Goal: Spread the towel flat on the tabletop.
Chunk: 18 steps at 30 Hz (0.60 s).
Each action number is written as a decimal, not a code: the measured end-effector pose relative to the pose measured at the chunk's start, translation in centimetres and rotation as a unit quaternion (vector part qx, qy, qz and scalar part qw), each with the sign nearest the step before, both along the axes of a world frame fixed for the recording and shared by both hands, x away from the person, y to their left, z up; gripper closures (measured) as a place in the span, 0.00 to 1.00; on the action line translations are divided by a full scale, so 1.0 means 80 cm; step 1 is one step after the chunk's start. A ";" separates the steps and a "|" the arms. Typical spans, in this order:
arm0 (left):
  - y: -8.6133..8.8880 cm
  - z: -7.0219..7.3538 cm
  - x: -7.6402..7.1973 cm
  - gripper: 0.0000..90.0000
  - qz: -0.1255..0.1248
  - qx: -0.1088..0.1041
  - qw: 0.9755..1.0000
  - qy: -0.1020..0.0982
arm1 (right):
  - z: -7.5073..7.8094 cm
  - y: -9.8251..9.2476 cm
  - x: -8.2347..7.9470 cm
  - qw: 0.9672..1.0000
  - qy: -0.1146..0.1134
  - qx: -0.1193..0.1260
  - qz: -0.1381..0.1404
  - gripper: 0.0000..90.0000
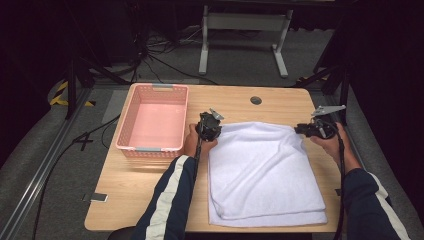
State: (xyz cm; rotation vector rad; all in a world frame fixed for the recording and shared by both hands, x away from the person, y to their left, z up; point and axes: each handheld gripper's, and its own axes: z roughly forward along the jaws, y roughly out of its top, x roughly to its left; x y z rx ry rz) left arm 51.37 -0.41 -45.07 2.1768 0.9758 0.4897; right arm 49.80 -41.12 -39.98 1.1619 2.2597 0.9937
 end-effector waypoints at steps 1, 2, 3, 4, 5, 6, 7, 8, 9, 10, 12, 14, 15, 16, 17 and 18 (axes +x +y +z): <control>0.000 0.000 0.001 0.92 0.000 0.000 1.000 0.000 | 0.002 -0.006 0.004 1.000 -0.002 0.013 -0.018 0.80; 0.000 -0.001 0.001 0.91 -0.002 0.001 1.000 0.000 | 0.000 -0.009 0.009 1.000 0.008 0.013 -0.027 0.80; -0.001 -0.002 0.002 0.91 -0.004 0.003 1.000 0.000 | -0.005 -0.009 0.015 0.999 0.018 -0.003 -0.031 0.80; -0.001 -0.003 0.002 0.91 -0.003 0.001 1.000 0.004 | -0.009 -0.007 0.017 0.999 0.025 -0.009 -0.028 0.80; -0.001 -0.005 0.002 0.91 -0.005 -0.001 1.000 0.005 | -0.014 -0.004 0.019 0.999 0.039 -0.018 -0.019 0.79; -0.001 -0.006 0.002 0.91 -0.005 0.002 1.000 0.008 | -0.019 0.000 0.020 0.998 0.053 -0.026 -0.013 0.79; 0.000 -0.006 0.002 0.91 -0.005 0.001 1.000 0.008 | -0.025 0.004 0.021 0.997 0.064 -0.037 -0.002 0.79; 0.001 -0.008 0.003 0.91 -0.002 -0.007 1.000 0.004 | -0.030 0.007 0.020 0.996 0.071 -0.050 0.009 0.79; 0.002 -0.007 0.002 0.90 -0.001 -0.007 1.000 0.005 | -0.033 0.011 0.017 0.996 0.069 -0.059 0.016 0.77; 0.002 -0.008 0.001 0.90 -0.002 -0.009 1.000 0.004 | -0.034 0.013 0.012 0.996 0.063 -0.060 0.026 0.76; 0.002 -0.007 0.000 0.90 -0.005 -0.001 1.000 0.006 | -0.034 0.016 0.006 0.996 0.059 -0.054 0.045 0.75; 0.002 -0.009 -0.001 0.89 -0.006 0.000 1.000 0.005 | -0.041 0.032 -0.010 0.990 0.057 -0.099 0.080 0.73; 0.002 -0.009 -0.001 0.89 -0.005 0.002 1.000 0.004 | -0.045 0.037 -0.014 0.988 0.063 -0.109 0.086 0.74; 0.001 -0.009 -0.001 0.89 -0.002 0.004 1.000 0.004 | -0.046 0.038 -0.015 0.988 0.057 -0.115 0.086 0.74; 0.001 -0.009 -0.001 0.89 0.000 0.003 1.000 0.006 | -0.046 0.039 -0.016 0.989 0.055 -0.112 0.083 0.73; 0.000 -0.010 -0.001 0.89 0.001 0.001 1.000 0.007 | -0.047 0.038 -0.015 0.989 0.055 -0.107 0.081 0.71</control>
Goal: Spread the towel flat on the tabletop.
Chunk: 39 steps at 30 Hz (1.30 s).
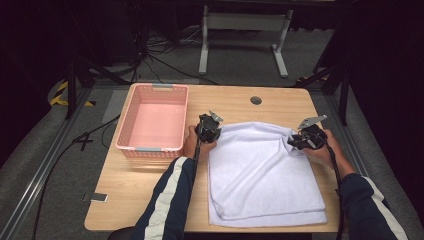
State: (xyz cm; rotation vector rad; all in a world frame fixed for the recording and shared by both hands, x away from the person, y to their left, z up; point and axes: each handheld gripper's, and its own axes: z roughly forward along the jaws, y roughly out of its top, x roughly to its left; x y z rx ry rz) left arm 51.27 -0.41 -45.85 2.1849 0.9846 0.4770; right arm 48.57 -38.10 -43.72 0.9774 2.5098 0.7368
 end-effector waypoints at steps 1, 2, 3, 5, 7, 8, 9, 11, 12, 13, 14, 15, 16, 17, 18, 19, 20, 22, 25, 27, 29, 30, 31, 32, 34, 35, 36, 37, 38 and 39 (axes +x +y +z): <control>-0.001 0.000 -0.001 0.88 0.001 -0.001 1.000 0.001 | 0.000 -0.001 0.000 1.000 0.000 0.002 -0.006 0.67; -0.001 -0.001 -0.001 0.88 0.000 -0.002 1.000 0.001 | 0.000 -0.002 0.000 1.000 -0.005 -0.001 -0.013 0.62; -0.002 -0.001 -0.001 0.88 0.000 0.000 1.000 0.001 | 0.000 -0.003 -0.001 1.000 -0.010 -0.006 -0.019 0.61; -0.002 -0.002 0.000 0.88 -0.003 0.002 1.000 0.000 | 0.003 -0.005 -0.003 1.000 -0.012 -0.005 -0.021 0.64; -0.001 -0.002 0.001 0.88 -0.004 0.005 1.000 0.003 | 0.000 -0.006 -0.002 1.000 0.001 0.000 -0.015 0.77; -0.001 -0.003 0.002 0.88 -0.003 0.002 1.000 0.001 | 0.000 -0.006 -0.002 1.000 0.001 0.000 -0.015 0.77; -0.002 -0.002 0.002 0.89 -0.002 0.006 1.000 0.003 | -0.002 -0.006 0.000 1.000 0.008 0.014 -0.012 0.89; -0.002 -0.003 0.003 0.89 -0.002 0.000 1.000 0.002 | -0.002 -0.005 0.000 1.000 -0.001 0.012 -0.010 0.94; -0.002 -0.002 0.004 0.90 -0.002 0.004 1.000 0.001 | 0.000 -0.005 0.000 1.000 -0.009 0.010 -0.014 0.95; -0.002 -0.002 0.004 0.90 -0.002 0.004 1.000 0.001 | 0.000 -0.005 0.000 1.000 -0.009 0.010 -0.014 0.95; -0.002 0.001 0.006 0.90 0.002 0.002 1.000 -0.003 | 0.004 -0.006 0.001 1.000 -0.016 0.017 -0.016 0.95; -0.002 0.004 0.007 0.90 0.006 -0.001 1.000 -0.008 | 0.015 -0.010 0.004 0.998 -0.035 0.031 -0.034 0.95; -0.003 0.009 0.010 0.91 0.009 -0.004 1.000 -0.017 | 0.032 -0.020 0.008 0.995 -0.061 0.055 -0.053 0.95; -0.003 0.012 0.013 0.91 0.014 -0.005 1.000 -0.024 | 0.042 -0.025 0.011 0.993 -0.077 0.066 -0.067 0.95; -0.003 0.012 0.013 0.91 0.014 -0.005 1.000 -0.024 | 0.042 -0.025 0.011 0.993 -0.077 0.066 -0.067 0.95; -0.003 0.018 0.015 0.91 0.017 -0.007 0.999 -0.026 | 0.051 -0.031 0.015 0.990 -0.091 0.072 -0.080 0.95; -0.003 0.021 0.016 0.91 0.022 -0.018 0.999 -0.030 | 0.060 -0.038 0.019 0.988 -0.096 0.085 -0.091 0.95; -0.001 0.031 0.021 0.91 0.029 -0.041 0.998 -0.037 | 0.070 -0.044 0.024 0.985 -0.111 0.084 -0.107 0.95; -0.001 0.043 0.023 0.91 0.036 -0.057 0.997 -0.040 | 0.078 -0.047 0.026 0.983 -0.120 0.085 -0.109 0.95; 0.000 0.052 0.020 0.91 0.033 -0.071 0.996 -0.047 | 0.080 -0.048 0.023 0.982 -0.125 0.097 -0.104 0.95; 0.001 0.065 0.008 0.91 0.013 -0.086 0.995 -0.049 | 0.082 -0.049 0.017 0.981 -0.132 0.105 -0.098 0.95; 0.003 0.073 -0.003 0.91 -0.005 -0.093 0.994 -0.066 | 0.084 -0.051 0.012 0.981 -0.130 0.115 -0.089 0.95; 0.004 0.077 -0.011 0.91 -0.017 -0.097 0.993 -0.067 | 0.086 -0.054 0.004 0.981 -0.128 0.128 -0.075 0.95; 0.009 0.084 -0.024 0.91 -0.042 -0.112 0.990 -0.071 | 0.087 -0.055 -0.002 0.981 -0.131 0.123 -0.070 0.95; 0.019 0.093 -0.050 0.91 -0.073 -0.124 0.986 -0.080 | 0.090 -0.062 -0.019 0.982 -0.122 0.140 -0.036 0.95; 0.026 0.097 -0.062 0.91 -0.088 -0.129 0.984 -0.085 | 0.093 -0.067 -0.032 0.982 -0.128 0.141 -0.016 0.95; 0.033 0.100 -0.075 0.91 -0.101 -0.137 0.982 -0.087 | 0.096 -0.072 -0.043 0.980 -0.131 0.146 -0.006 0.95; 0.039 0.102 -0.089 0.91 -0.109 -0.135 0.981 -0.090 | 0.099 -0.079 -0.055 0.978 -0.126 0.164 0.012 0.95; 0.046 0.104 -0.102 0.91 -0.120 -0.136 0.979 -0.095 | 0.102 -0.084 -0.067 0.975 -0.124 0.180 0.035 0.95; 0.053 0.105 -0.112 0.91 -0.128 -0.141 0.977 -0.094 | 0.105 -0.089 -0.079 0.974 -0.120 0.182 0.054 0.95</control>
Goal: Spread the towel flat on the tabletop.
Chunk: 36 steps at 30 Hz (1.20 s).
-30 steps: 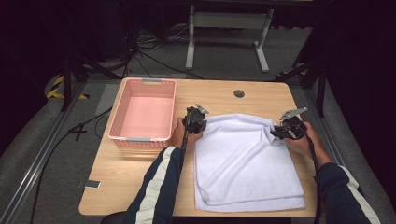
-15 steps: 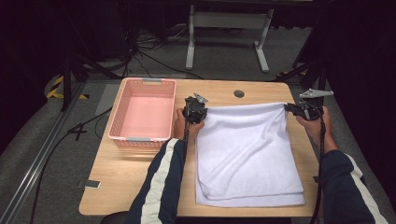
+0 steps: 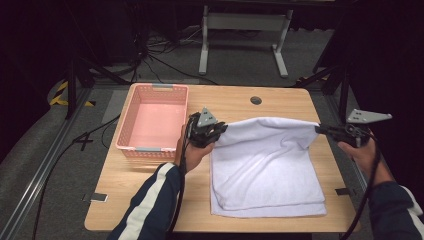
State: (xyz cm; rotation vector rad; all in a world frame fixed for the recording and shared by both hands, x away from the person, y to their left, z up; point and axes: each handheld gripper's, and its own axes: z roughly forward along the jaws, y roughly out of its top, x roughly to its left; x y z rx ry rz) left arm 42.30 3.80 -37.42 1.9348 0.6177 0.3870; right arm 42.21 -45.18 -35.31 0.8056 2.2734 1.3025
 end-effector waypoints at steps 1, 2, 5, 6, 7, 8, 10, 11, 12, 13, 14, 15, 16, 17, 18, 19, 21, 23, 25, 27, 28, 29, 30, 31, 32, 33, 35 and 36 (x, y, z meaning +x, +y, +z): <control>0.009 0.002 -0.012 0.91 -0.010 -0.009 1.000 -0.005 | 0.002 -0.003 -0.009 1.000 -0.002 -0.005 0.012 0.95; 0.009 0.002 -0.012 0.91 -0.010 -0.009 1.000 -0.005 | 0.003 -0.005 -0.022 0.999 -0.006 -0.012 0.030 0.95; 0.024 -0.002 -0.055 0.91 -0.040 0.001 0.999 -0.005 | 0.003 -0.010 -0.050 0.998 -0.003 -0.024 0.066 0.95; 0.026 -0.005 -0.065 0.91 -0.045 0.008 0.999 -0.005 | 0.001 -0.010 -0.064 0.996 0.001 -0.039 0.082 0.95; 0.028 -0.008 -0.075 0.90 -0.051 0.010 0.999 -0.002 | -0.003 -0.009 -0.074 0.994 0.002 -0.046 0.094 0.94; 0.029 -0.011 -0.085 0.90 -0.057 0.008 0.998 0.001 | -0.007 -0.009 -0.084 0.994 0.006 -0.047 0.101 0.94; 0.028 -0.019 -0.108 0.90 -0.075 0.028 0.997 -0.005 | -0.019 -0.006 -0.102 0.991 0.019 -0.066 0.119 0.94; 0.026 -0.024 -0.119 0.90 -0.088 0.034 0.996 -0.004 | -0.025 -0.006 -0.110 0.989 0.025 -0.070 0.127 0.94; 0.023 -0.031 -0.130 0.90 -0.101 0.050 0.994 -0.001 | -0.031 -0.007 -0.116 0.988 0.031 -0.074 0.135 0.94; 0.021 -0.038 -0.139 0.90 -0.112 0.059 0.992 0.007 | -0.038 -0.008 -0.123 0.986 0.038 -0.084 0.141 0.94; 0.018 -0.046 -0.147 0.90 -0.122 0.063 0.990 0.019 | -0.044 -0.010 -0.128 0.985 0.047 -0.087 0.144 0.94; 0.016 -0.051 -0.153 0.90 -0.128 0.074 0.989 0.025 | -0.050 -0.011 -0.132 0.984 0.056 -0.087 0.146 0.94; 0.011 -0.063 -0.164 0.90 -0.142 0.091 0.985 0.033 | -0.054 -0.013 -0.136 0.983 0.061 -0.091 0.148 0.94; 0.011 -0.063 -0.164 0.90 -0.142 0.091 0.985 0.033 | -0.062 -0.015 -0.143 0.981 0.072 -0.106 0.148 0.94; 0.004 -0.074 -0.174 0.91 -0.160 0.130 0.978 0.039 | -0.067 -0.018 -0.147 0.980 0.079 -0.102 0.149 0.94; 0.001 -0.078 -0.177 0.91 -0.161 0.132 0.977 0.043 | -0.072 -0.020 -0.150 0.980 0.087 -0.101 0.149 0.94; -0.001 -0.082 -0.178 0.91 -0.164 0.146 0.974 0.051 | -0.076 -0.022 -0.153 0.979 0.089 -0.108 0.148 0.94; -0.007 -0.094 -0.176 0.92 -0.159 0.185 0.968 0.056 | -0.087 -0.025 -0.160 0.977 0.108 -0.110 0.148 0.95; -0.007 -0.102 -0.165 0.93 -0.147 0.199 0.967 0.062 | -0.104 -0.018 -0.164 0.970 0.121 -0.150 0.149 0.95; -0.006 -0.102 -0.158 0.93 -0.138 0.199 0.968 0.067 | -0.112 -0.013 -0.160 0.970 0.126 -0.155 0.139 0.95; -0.006 -0.101 -0.152 0.93 -0.127 0.205 0.968 0.066 | -0.112 -0.013 -0.160 0.970 0.126 -0.155 0.139 0.95; -0.005 -0.102 -0.144 0.93 -0.121 0.202 0.970 0.066 | -0.114 -0.011 -0.151 0.976 0.122 -0.136 0.116 0.95; -0.003 -0.102 -0.136 0.93 -0.108 0.203 0.971 0.065 | -0.114 -0.009 -0.145 0.979 0.115 -0.134 0.104 0.95; -0.003 -0.104 -0.127 0.93 -0.093 0.202 0.973 0.060 | -0.114 -0.009 -0.145 0.979 0.115 -0.134 0.104 0.95; -0.002 -0.103 -0.114 0.93 -0.075 0.201 0.975 0.061 | -0.114 0.001 -0.130 0.982 0.106 -0.137 0.082 0.95; -0.002 -0.103 -0.107 0.93 -0.063 0.202 0.975 0.060 | -0.114 0.001 -0.130 0.982 0.106 -0.137 0.082 0.95; -0.005 -0.101 -0.093 0.93 -0.046 0.217 0.974 0.049 | -0.113 0.009 -0.118 0.982 0.097 -0.145 0.068 0.95; -0.006 -0.099 -0.087 0.93 -0.037 0.222 0.973 0.039 | -0.112 0.011 -0.114 0.983 0.091 -0.146 0.067 0.95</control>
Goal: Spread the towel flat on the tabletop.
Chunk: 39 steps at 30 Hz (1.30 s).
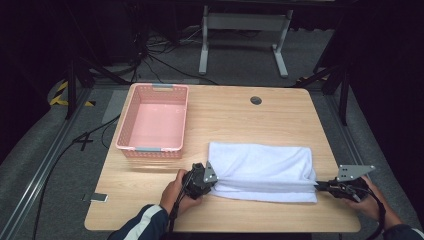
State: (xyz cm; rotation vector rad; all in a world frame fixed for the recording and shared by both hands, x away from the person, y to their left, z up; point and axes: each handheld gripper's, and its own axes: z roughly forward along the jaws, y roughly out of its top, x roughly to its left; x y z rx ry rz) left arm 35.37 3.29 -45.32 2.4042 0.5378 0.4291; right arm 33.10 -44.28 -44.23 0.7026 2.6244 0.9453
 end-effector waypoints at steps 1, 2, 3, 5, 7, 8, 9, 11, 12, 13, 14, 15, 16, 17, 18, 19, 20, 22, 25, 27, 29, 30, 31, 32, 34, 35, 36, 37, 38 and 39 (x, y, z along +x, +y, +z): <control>0.001 0.002 0.005 0.93 0.001 -0.007 1.000 0.001 | 0.008 0.002 0.004 1.000 -0.011 0.010 0.001 0.95; 0.003 0.005 0.008 0.93 -0.002 -0.014 1.000 -0.001 | 0.008 0.002 0.004 1.000 -0.011 0.010 0.001 0.95; 0.006 0.008 0.008 0.93 -0.005 -0.020 1.000 -0.004 | 0.013 0.002 0.004 1.000 -0.016 0.017 0.006 0.95; 0.014 0.017 0.001 0.93 -0.015 -0.039 0.999 -0.005 | 0.027 -0.002 -0.004 0.999 -0.028 0.043 0.019 0.94; 0.021 0.022 -0.010 0.92 -0.033 -0.050 0.998 -0.013 | 0.038 -0.002 -0.021 0.997 -0.038 0.051 0.043 0.93; 0.024 0.023 -0.014 0.91 -0.039 -0.052 0.998 -0.011 | 0.039 -0.001 -0.025 0.997 -0.036 0.050 0.049 0.93; 0.028 0.023 -0.019 0.91 -0.050 -0.050 0.997 -0.011 | 0.039 -0.001 -0.025 0.997 -0.036 0.050 0.049 0.93; 0.033 0.019 -0.029 0.89 -0.065 -0.037 0.997 -0.007 | 0.034 0.004 -0.036 0.996 -0.023 0.031 0.075 0.91; 0.036 0.015 -0.033 0.88 -0.072 -0.021 0.997 0.002 | 0.031 0.006 -0.039 0.996 -0.017 0.019 0.080 0.91; 0.037 0.011 -0.034 0.86 -0.078 -0.015 0.997 0.009 | 0.023 0.009 -0.043 0.996 -0.004 0.000 0.087 0.90; 0.038 0.005 -0.036 0.79 -0.085 0.006 0.996 0.026 | 0.010 0.012 -0.047 0.994 0.022 -0.025 0.099 0.85; 0.042 -0.001 -0.036 0.72 -0.068 0.011 0.997 0.030 | 0.007 0.013 -0.048 0.994 0.028 -0.036 0.096 0.80; 0.042 -0.001 -0.036 0.61 -0.068 0.011 0.997 0.030 | 0.007 0.013 -0.048 0.994 0.028 -0.036 0.096 0.80; 0.046 -0.001 -0.035 0.61 -0.051 0.000 0.998 0.043 | 0.004 0.012 -0.049 0.994 0.035 -0.046 0.090 0.73; 0.049 0.001 -0.034 0.53 -0.041 -0.009 0.998 0.043 | 0.004 0.009 -0.049 0.994 0.037 -0.051 0.085 0.67; 0.055 0.006 -0.033 0.48 -0.028 -0.029 0.998 0.040 | 0.009 0.006 -0.050 0.996 0.027 -0.045 0.072 0.65; 0.059 0.010 -0.033 0.40 -0.020 -0.053 0.997 0.042 | 0.027 -0.002 -0.049 1.000 -0.001 -0.004 0.028 0.62; 0.062 0.020 -0.034 0.45 -0.027 -0.088 0.995 0.045 | 0.042 -0.001 -0.048 0.999 -0.020 0.026 0.006 0.69; 0.053 0.032 -0.034 0.48 -0.037 -0.120 0.991 0.037 | 0.052 0.008 -0.041 0.998 -0.029 0.037 -0.033 0.69; 0.042 0.031 -0.032 0.57 -0.052 -0.119 0.991 0.037 | 0.051 0.018 -0.030 0.997 -0.018 0.049 -0.051 0.68; 0.029 0.023 -0.026 0.67 -0.070 -0.101 0.991 0.045 | 0.036 0.033 -0.014 0.997 0.005 0.043 -0.069 0.65; 0.022 0.013 -0.021 0.71 -0.082 -0.083 0.992 0.053 | 0.030 0.036 -0.010 0.996 0.021 0.049 -0.073 0.62; 0.022 0.013 -0.021 0.71 -0.082 -0.083 0.992 0.053 | 0.030 0.036 -0.010 0.996 0.021 0.049 -0.073 0.62; 0.019 0.007 -0.017 0.71 -0.090 -0.065 0.992 0.060 | 0.024 0.039 -0.006 0.995 0.035 0.054 -0.080 0.58; 0.016 -0.002 -0.015 0.73 -0.091 -0.059 0.992 0.068 | 0.011 0.046 -0.002 0.993 0.055 0.044 -0.090 0.57; 0.016 -0.003 -0.014 0.74 -0.094 -0.054 0.992 0.068 | 0.006 0.047 0.000 0.993 0.057 0.040 -0.093 0.58; 0.018 -0.005 -0.013 0.74 -0.090 -0.066 0.991 0.074 | 0.003 0.048 0.000 0.992 0.064 0.040 -0.098 0.59; 0.020 -0.005 -0.013 0.76 -0.085 -0.064 0.991 0.080 | -0.001 0.049 0.000 0.992 0.069 0.039 -0.098 0.67; 0.020 -0.005 -0.013 0.77 -0.085 -0.064 0.991 0.080 | -0.001 0.049 0.000 0.992 0.069 0.039 -0.098 0.67; 0.022 -0.007 -0.011 0.77 -0.081 -0.068 0.991 0.082 | -0.002 0.049 -0.001 0.993 0.065 0.037 -0.094 0.77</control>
